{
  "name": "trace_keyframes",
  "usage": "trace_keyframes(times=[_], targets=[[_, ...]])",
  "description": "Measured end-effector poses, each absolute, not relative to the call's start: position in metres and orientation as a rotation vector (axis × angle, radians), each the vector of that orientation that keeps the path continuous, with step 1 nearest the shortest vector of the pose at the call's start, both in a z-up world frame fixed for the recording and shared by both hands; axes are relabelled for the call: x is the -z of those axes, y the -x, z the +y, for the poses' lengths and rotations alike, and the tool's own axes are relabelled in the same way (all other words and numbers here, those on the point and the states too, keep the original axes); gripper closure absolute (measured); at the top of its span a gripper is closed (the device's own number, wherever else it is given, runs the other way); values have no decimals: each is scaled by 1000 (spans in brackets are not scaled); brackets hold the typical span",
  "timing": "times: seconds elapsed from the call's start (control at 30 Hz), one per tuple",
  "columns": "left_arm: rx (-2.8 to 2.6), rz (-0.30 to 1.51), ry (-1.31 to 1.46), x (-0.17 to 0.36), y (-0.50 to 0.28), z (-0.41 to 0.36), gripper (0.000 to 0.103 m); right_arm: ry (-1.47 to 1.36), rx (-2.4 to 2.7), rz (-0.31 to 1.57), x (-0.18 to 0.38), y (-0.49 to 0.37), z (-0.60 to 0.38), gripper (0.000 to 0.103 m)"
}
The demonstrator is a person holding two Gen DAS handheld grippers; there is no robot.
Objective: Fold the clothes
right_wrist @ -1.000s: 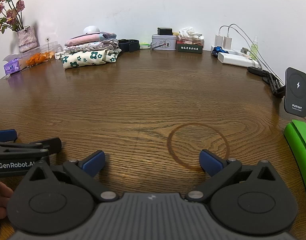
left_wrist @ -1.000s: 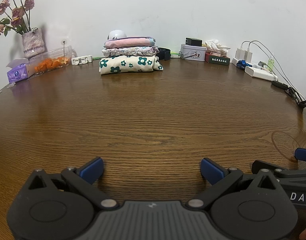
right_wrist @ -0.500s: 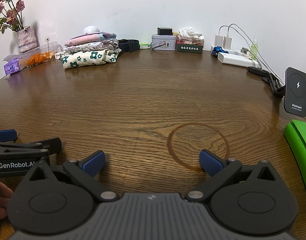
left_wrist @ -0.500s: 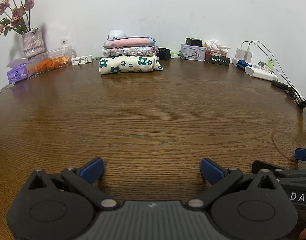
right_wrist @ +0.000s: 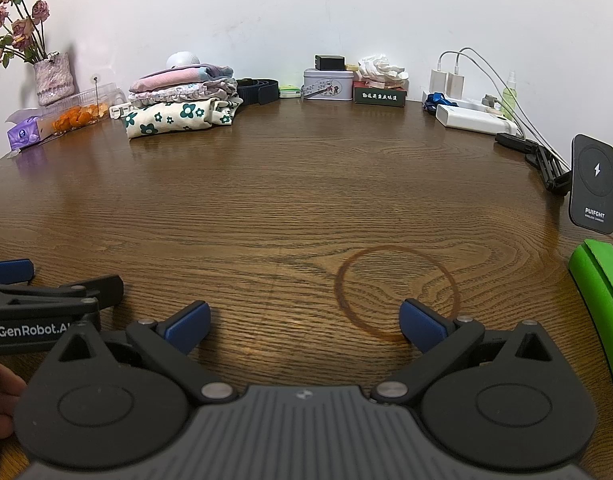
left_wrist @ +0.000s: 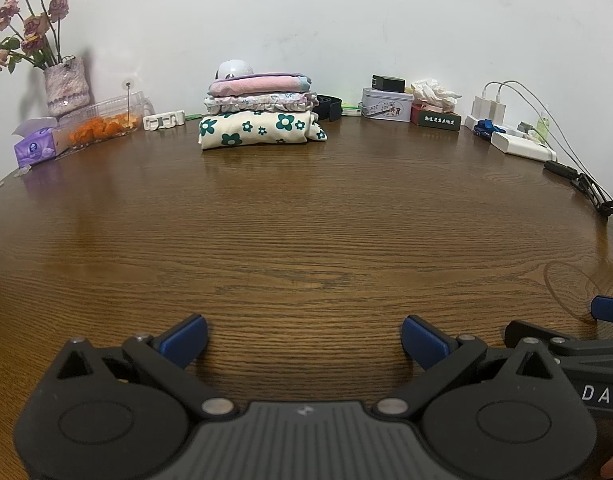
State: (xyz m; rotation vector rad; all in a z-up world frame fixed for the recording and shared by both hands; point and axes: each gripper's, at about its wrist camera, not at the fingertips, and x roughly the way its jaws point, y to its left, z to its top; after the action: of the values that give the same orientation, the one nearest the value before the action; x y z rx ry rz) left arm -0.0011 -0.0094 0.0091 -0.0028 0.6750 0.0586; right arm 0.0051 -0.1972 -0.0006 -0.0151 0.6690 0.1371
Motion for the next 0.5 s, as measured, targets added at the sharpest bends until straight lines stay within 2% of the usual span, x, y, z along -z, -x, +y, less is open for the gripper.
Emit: trace_keyframes(times=[0.5], targets=[[-59, 675, 2, -9, 1, -10, 0, 14, -134, 669, 0, -5, -196, 1]])
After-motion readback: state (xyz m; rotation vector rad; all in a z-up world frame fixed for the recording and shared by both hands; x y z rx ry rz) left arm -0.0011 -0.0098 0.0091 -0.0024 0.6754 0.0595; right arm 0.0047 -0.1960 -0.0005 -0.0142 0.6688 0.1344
